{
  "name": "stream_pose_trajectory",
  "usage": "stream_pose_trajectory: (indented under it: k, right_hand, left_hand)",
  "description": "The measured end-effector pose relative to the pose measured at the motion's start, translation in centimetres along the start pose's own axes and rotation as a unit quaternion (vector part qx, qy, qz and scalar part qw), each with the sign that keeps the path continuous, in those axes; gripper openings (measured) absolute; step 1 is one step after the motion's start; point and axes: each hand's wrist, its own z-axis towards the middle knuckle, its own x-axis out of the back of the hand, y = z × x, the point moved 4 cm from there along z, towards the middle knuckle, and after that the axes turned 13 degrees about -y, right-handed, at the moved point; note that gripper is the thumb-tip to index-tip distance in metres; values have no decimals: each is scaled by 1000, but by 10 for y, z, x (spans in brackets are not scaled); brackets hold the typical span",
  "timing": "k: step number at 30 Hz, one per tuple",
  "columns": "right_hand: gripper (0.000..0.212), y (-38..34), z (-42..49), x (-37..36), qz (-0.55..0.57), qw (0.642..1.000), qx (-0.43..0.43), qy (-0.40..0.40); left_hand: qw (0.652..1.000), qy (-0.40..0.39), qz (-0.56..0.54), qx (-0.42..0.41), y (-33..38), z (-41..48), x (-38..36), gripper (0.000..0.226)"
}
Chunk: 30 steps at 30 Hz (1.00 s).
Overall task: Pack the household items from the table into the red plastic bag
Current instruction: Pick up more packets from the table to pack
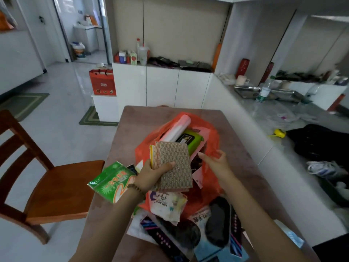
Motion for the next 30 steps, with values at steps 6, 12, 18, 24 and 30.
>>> stream_pose_trajectory:
  k: [6, 12, 18, 24, 30]
  right_hand:
    - [20, -19, 9, 46, 245, 960, 71, -120]
    - [18, -29, 5, 81, 277, 941, 115, -154]
    - [15, -22, 17, 95, 296, 935, 115, -155]
    - [30, -17, 18, 113, 294, 942, 114, -111]
    - [18, -27, 10, 112, 282, 943, 145, -99]
  left_hand:
    - [997, -29, 78, 2, 3, 45, -19, 47]
    - [976, -104, 178, 63, 7, 118, -63, 66]
    - [972, -98, 208, 38, -12, 173, -108, 63]
    - [931, -4, 359, 63, -31, 184, -114, 72]
    - [891, 18, 450, 59, -37, 177, -111, 97]
